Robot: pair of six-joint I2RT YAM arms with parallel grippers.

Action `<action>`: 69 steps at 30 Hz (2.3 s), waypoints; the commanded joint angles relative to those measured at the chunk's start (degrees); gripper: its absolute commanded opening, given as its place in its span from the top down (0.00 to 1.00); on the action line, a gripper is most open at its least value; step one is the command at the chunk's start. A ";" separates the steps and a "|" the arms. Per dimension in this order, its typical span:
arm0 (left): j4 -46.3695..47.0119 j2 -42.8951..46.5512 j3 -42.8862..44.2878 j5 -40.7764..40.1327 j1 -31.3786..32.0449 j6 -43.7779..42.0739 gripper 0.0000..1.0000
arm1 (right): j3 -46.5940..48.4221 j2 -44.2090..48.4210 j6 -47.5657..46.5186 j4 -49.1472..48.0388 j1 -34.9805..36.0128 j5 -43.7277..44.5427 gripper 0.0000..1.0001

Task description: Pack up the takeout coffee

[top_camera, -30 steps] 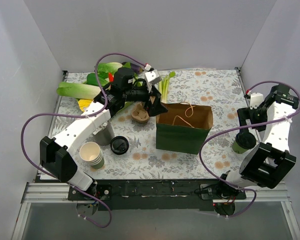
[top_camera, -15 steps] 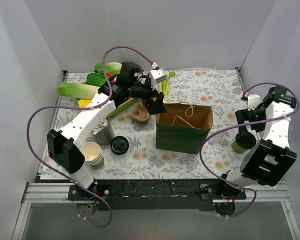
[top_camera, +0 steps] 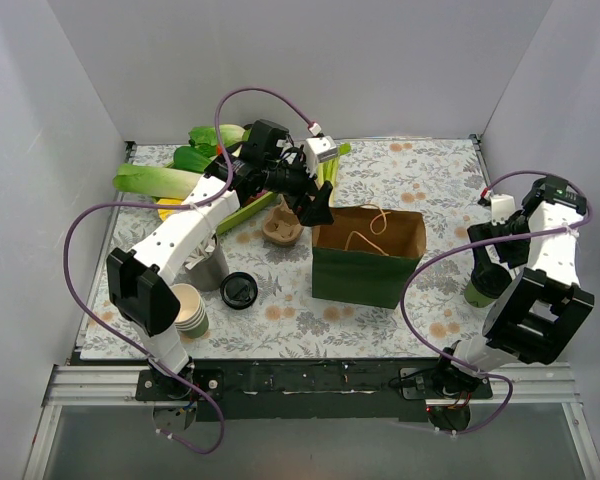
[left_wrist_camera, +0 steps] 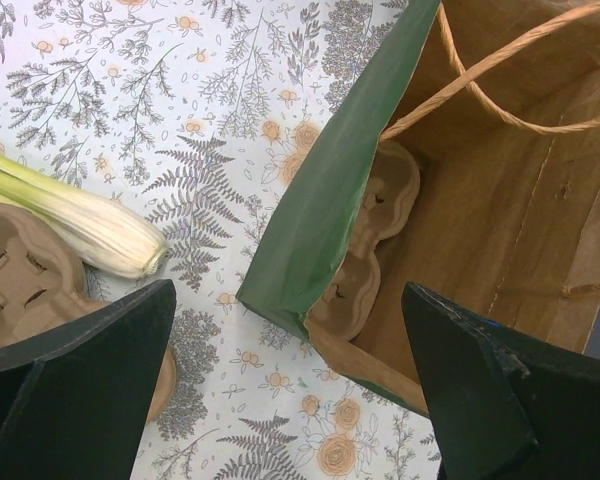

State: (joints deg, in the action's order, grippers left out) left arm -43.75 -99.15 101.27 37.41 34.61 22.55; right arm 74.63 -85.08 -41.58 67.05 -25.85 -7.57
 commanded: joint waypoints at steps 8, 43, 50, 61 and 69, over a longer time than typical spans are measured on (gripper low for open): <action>-0.37 1.51 0.68 -0.14 -0.16 0.13 0.02 | -2.03 0.00 -1.48 -0.69 0.18 -0.25 0.05; -2.04 -0.78 3.05 0.30 -0.16 1.19 0.02 | -3.35 1.41 7.21 -6.04 0.80 -6.40 0.42; -1.87 -1.04 3.23 0.30 -0.16 1.54 0.02 | -4.58 2.37 15.47 -9.21 0.71 -8.25 0.35; -0.99 -1.04 2.79 0.65 -0.07 2.06 0.02 | 3.30 2.82 9.70 -3.61 0.71 -13.34 0.04; 3.83 2.73 -3.71 0.82 -0.16 1.71 0.02 | 3.50 -1.49 -0.34 2.11 0.71 -12.29 0.02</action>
State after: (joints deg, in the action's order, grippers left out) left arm -42.94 -100.66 100.42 37.43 34.61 24.47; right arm 78.87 -83.33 -36.47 63.68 -25.19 -19.68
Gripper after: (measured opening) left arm 0.981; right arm 0.976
